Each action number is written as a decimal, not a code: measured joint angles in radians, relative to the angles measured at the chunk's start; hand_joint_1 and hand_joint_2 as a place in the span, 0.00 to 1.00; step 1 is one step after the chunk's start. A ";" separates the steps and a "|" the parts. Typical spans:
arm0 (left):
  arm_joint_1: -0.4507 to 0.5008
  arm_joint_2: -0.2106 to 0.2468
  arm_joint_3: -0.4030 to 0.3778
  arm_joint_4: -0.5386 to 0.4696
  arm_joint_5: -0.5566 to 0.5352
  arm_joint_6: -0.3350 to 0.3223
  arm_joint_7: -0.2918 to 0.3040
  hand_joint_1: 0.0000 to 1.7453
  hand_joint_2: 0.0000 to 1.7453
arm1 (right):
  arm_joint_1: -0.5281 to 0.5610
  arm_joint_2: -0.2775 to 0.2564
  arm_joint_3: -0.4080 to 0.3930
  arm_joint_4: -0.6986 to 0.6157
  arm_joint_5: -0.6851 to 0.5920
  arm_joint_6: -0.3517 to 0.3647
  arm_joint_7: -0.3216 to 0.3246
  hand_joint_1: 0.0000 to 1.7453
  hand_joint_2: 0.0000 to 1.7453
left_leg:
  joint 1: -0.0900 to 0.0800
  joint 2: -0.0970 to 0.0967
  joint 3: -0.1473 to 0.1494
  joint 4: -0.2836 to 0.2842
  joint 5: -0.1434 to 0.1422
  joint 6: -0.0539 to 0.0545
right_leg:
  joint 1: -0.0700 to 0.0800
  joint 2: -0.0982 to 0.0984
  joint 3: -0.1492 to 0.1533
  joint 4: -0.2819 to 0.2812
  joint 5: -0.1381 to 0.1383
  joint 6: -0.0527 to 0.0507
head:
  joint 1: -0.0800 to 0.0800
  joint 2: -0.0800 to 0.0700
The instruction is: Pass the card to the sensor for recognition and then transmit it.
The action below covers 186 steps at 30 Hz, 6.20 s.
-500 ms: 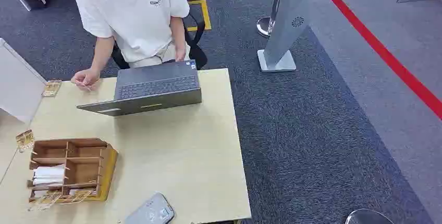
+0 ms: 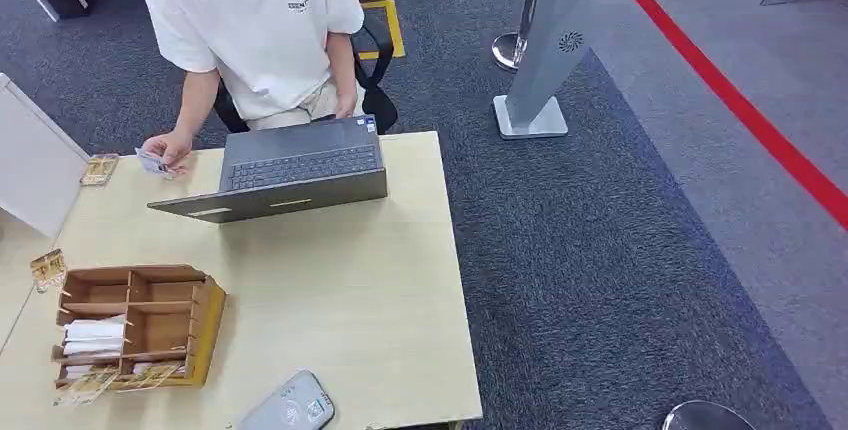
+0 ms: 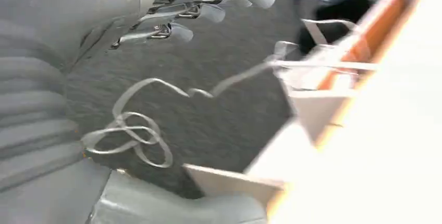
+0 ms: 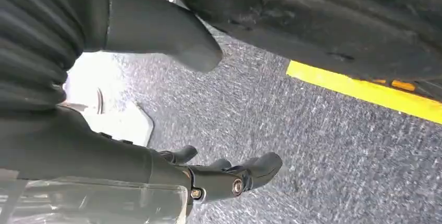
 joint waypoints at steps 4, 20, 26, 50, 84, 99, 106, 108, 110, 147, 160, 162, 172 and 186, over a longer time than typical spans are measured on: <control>0.003 -0.026 0.003 -0.124 0.001 -0.047 -0.004 0.00 0.00 | 0.000 0.003 0.000 -0.001 0.001 0.001 0.003 0.00 1.00 | 0.000 0.000 0.000 0.000 0.000 0.000 | 0.000 0.000 0.000 0.000 0.000 0.000 | 0.000 0.000; 0.139 -0.066 -0.197 -0.618 0.105 0.098 -0.009 0.00 0.00 | 0.000 0.003 0.008 0.000 0.001 0.007 0.008 0.00 1.00 | 0.000 -0.001 0.000 0.000 0.000 0.000 | 0.000 0.000 0.000 0.000 0.000 0.000 | 0.000 0.000; 0.164 -0.080 -0.296 -0.835 0.101 0.162 -0.009 0.00 0.00 | 0.001 0.000 0.031 0.003 0.001 0.011 0.012 0.00 1.00 | 0.000 -0.001 0.001 0.000 0.000 0.000 | 0.000 0.000 0.000 0.000 0.000 0.000 | 0.000 0.000; -0.103 0.044 -0.670 -0.945 -0.505 0.246 0.245 0.00 1.00 | -0.001 -0.027 0.107 0.032 0.001 0.034 0.040 0.00 1.00 | 0.000 0.000 0.001 0.001 0.002 0.000 | 0.000 0.000 0.000 0.000 0.001 0.000 | 0.000 0.000; -0.503 0.235 -0.966 -0.575 -1.326 0.083 0.803 0.98 1.00 | -0.018 -0.063 0.207 0.062 0.001 0.072 0.078 0.00 1.00 | 0.000 0.000 0.000 0.001 0.004 0.001 | 0.000 0.001 -0.001 0.000 0.003 0.000 | 0.000 0.000; -0.505 0.235 -0.988 -0.561 -1.328 0.084 0.790 1.00 1.00 | -0.019 -0.068 0.253 0.073 0.001 0.074 0.075 0.00 1.00 | 0.000 0.000 0.000 0.001 0.004 0.001 | 0.000 0.001 -0.001 0.000 0.003 0.000 | 0.000 0.000; -0.515 0.234 -0.988 -0.549 -1.323 0.083 0.784 1.00 1.00 | -0.019 -0.070 0.271 0.077 0.001 0.075 0.076 0.00 1.00 | 0.000 0.000 0.000 0.001 0.004 0.001 | 0.000 0.001 -0.001 0.000 0.003 0.000 | 0.000 0.000; -0.514 0.233 -0.990 -0.548 -1.317 0.083 0.772 1.00 1.00 | -0.018 -0.071 0.277 0.078 0.001 0.076 0.077 0.00 1.00 | 0.000 0.000 0.000 0.001 0.004 0.001 | 0.000 0.001 -0.001 0.000 0.003 0.000 | 0.000 0.000; -0.509 0.229 -1.000 -0.551 -1.302 0.079 0.753 1.00 1.00 | -0.018 -0.071 0.281 0.078 0.001 0.076 0.078 0.00 1.00 | 0.000 -0.001 0.000 0.001 0.004 0.001 | 0.000 0.000 -0.001 0.000 0.003 0.000 | 0.000 0.000; 0.527 0.336 -1.552 -0.986 -0.933 0.358 0.609 1.00 1.00 | 0.083 0.041 0.272 -0.086 -0.102 0.110 0.092 0.00 1.00 | -0.002 -0.001 -0.002 0.000 0.001 0.002 | -0.002 0.000 -0.003 0.000 0.000 0.002 | 0.000 0.000; 0.559 0.380 -1.631 -0.870 -0.869 0.389 0.697 1.00 1.00 | 0.198 0.055 0.550 -0.333 -0.357 0.195 0.196 0.00 1.00 | -0.003 -0.001 -0.003 0.000 0.001 0.003 | -0.003 -0.002 -0.003 0.000 0.000 0.002 | 0.000 0.000; 0.563 0.380 -1.634 -0.863 -0.873 0.389 0.704 1.00 1.00 | 0.203 0.057 0.562 -0.347 -0.365 0.193 0.200 0.00 1.00 | -0.003 -0.001 -0.003 0.000 0.001 0.003 | -0.003 -0.002 -0.003 0.000 0.000 0.002 | 0.001 0.000; 0.565 0.378 -1.635 -0.850 -0.917 0.406 0.713 1.00 1.00 | 0.206 0.058 0.579 -0.367 -0.388 0.186 0.206 0.00 1.00 | -0.003 -0.001 -0.002 0.000 0.001 0.002 | -0.003 -0.002 -0.002 0.000 0.000 0.002 | 0.001 0.000; 0.583 0.026 -1.281 -0.959 -1.163 0.257 0.360 1.00 1.00 | 0.228 0.063 0.634 -0.389 -0.478 0.147 0.248 0.00 1.00 | -0.003 -0.002 -0.002 0.000 0.001 0.003 | -0.003 -0.002 -0.002 0.000 0.000 0.002 | 0.000 0.000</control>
